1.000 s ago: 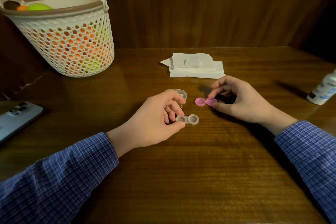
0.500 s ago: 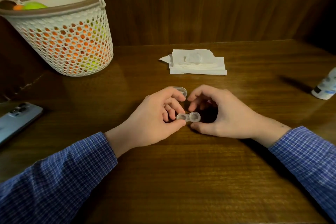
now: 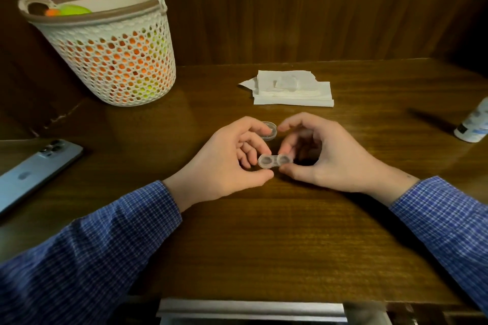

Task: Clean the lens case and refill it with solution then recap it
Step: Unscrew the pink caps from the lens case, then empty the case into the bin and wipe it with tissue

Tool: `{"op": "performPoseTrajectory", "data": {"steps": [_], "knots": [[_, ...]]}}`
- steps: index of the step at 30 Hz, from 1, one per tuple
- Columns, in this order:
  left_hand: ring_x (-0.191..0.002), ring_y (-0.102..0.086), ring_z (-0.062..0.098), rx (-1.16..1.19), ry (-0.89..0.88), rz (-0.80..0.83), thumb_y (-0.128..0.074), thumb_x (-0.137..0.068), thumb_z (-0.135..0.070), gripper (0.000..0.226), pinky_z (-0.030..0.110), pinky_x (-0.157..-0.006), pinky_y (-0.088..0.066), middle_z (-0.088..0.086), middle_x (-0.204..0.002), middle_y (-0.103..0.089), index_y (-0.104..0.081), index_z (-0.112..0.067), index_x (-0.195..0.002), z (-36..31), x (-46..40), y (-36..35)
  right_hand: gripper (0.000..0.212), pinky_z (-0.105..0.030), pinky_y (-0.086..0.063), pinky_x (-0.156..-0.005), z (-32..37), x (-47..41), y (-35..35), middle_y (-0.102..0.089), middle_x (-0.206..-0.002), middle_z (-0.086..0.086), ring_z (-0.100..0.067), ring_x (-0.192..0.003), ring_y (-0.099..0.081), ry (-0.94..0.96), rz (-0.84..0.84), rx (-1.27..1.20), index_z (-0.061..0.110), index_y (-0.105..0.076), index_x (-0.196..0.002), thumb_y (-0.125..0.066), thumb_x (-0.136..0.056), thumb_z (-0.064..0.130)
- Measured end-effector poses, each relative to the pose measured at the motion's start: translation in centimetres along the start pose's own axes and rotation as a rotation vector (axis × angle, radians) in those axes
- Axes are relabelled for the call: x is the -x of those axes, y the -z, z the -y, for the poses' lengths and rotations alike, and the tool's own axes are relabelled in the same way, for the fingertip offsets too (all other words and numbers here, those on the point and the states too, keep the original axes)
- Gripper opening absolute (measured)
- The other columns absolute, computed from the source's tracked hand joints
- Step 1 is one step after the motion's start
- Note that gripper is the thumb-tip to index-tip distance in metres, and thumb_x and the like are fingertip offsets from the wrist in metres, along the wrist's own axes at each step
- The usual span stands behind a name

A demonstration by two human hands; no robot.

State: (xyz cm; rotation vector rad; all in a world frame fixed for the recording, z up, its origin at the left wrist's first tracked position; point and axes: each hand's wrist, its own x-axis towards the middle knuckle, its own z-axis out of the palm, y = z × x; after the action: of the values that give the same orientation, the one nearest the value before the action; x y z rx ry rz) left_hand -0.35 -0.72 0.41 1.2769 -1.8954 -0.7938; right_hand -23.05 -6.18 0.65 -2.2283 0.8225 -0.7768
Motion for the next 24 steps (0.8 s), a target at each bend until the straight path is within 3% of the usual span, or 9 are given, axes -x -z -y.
{"op": "performPoseTrajectory", "data": {"steps": [5, 11, 16, 20, 24], "knots": [[-0.088, -0.074, 0.016, -0.002, -0.005, -0.163, -0.089, -0.078, -0.015, 0.06, 0.028, -0.073, -0.063, -0.012, -0.102, -0.075, -0.057, -0.024, -0.128, -1.4, 3.3, 1.2, 0.061, -0.027, -0.061, -0.083, 3.0, 0.1, -1.1, -0.078, -0.09, 0.006, -0.013, -0.084, -0.075, -0.002, -0.029, -0.062, 0.023, -0.059, -0.126, -0.091, -0.075, 0.017], [-0.094, -0.076, 0.016, 0.101, 0.015, -0.43, -0.089, -0.077, -0.012, 0.06, 0.028, -0.079, -0.063, -0.01, -0.101, -0.077, -0.057, -0.026, -0.125, -2.1, 11.8, 3.3, 0.069, -0.027, -0.063, -0.08, 10.1, -0.3, -4.5, -0.077, -0.093, 0.011, -0.01, -0.085, -0.075, 0.085, 0.08, -0.097, 0.028, -0.055, -0.134, -0.09, -0.075, 0.026], [-0.103, -0.076, 0.028, 0.543, 0.045, -0.72, -0.088, -0.068, -0.027, 0.063, 0.044, -0.087, -0.061, 0.011, -0.107, -0.078, -0.061, -0.021, -0.125, -2.6, 20.0, 4.5, 0.071, -0.026, -0.063, -0.079, 16.8, -1.0, -10.0, -0.078, -0.093, 0.012, -0.009, -0.084, -0.076, 0.211, 0.169, -0.171, 0.027, -0.054, -0.136, -0.09, -0.075, 0.03], [-0.1, -0.075, 0.025, 0.848, -0.007, -0.911, -0.089, -0.069, -0.016, 0.065, 0.039, -0.088, -0.061, 0.015, -0.103, -0.077, -0.06, -0.012, -0.128, -2.1, 25.9, 5.8, 0.071, -0.022, -0.062, -0.08, 21.2, -1.3, -15.5, -0.078, -0.095, 0.012, -0.007, -0.084, -0.076, 0.266, 0.221, -0.258, 0.024, -0.054, -0.136, -0.09, -0.076, 0.029], [-0.113, -0.071, 0.025, 1.055, -0.093, -1.029, -0.095, -0.068, -0.02, 0.077, 0.039, -0.094, -0.059, 0.013, -0.104, -0.077, -0.057, -0.007, -0.134, -1.2, 30.9, 6.8, 0.072, -0.023, -0.062, -0.08, 25.0, -1.2, -20.9, -0.079, -0.094, 0.008, -0.006, -0.086, -0.077, 0.306, 0.249, -0.322, 0.017, -0.054, -0.138, -0.09, -0.076, 0.027]]}}
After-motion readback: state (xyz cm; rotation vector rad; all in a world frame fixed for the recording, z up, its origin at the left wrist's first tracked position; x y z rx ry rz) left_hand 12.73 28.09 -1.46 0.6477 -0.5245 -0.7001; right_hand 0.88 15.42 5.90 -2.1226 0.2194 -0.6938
